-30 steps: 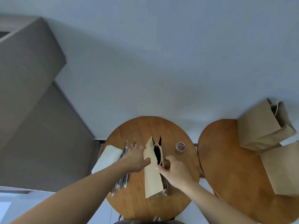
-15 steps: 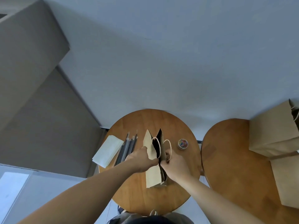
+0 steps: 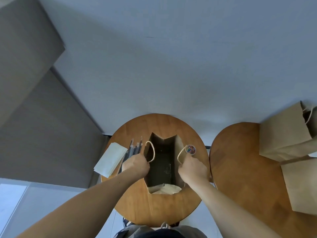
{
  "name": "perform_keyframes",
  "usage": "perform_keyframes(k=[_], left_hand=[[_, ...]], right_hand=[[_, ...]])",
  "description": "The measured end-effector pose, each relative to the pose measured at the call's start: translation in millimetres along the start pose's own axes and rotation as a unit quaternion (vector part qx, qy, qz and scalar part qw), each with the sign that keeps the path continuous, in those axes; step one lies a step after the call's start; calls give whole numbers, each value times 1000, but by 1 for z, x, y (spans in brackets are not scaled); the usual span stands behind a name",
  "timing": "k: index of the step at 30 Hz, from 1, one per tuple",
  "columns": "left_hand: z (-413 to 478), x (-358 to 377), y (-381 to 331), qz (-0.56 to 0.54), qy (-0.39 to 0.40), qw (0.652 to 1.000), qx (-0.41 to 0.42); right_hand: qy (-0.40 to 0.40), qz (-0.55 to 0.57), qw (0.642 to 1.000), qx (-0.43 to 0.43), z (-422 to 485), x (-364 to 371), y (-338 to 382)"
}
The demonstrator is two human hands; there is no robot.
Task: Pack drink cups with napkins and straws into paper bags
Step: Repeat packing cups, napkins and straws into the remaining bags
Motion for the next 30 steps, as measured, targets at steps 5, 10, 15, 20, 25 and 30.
perform_keyframes(k=[5, 10, 15, 20, 25, 30], left_hand=[[11, -16, 24, 4, -14, 1000, -10], [13, 1, 21, -85, 63, 992, 75], [12, 5, 10, -98, 133, 975, 150], [7, -12, 14, -145, 190, 955, 178], [-2, -33, 16, -132, 191, 952, 200], [-9, -65, 8, -72, -9, 982, 175]], right_hand=[[-9, -14, 999, 51, 4, -12, -33], [14, 16, 1000, -6, -2, -2, -18], [95, 85, 990, -57, -6, 9, -1], [164, 207, 961, -87, -9, 3, -2], [151, 254, 947, -122, -4, -24, 1], [82, 210, 962, -155, 8, -47, 25]])
Point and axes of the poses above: each hand's wrist, its own z-axis towards the middle knuckle, its own x-axis out of the palm, y = z × x, the point moved 3 cm from there along z, towards the middle knuckle, and after that the axes turned 6 degrees about y, right-handed, at the moved point
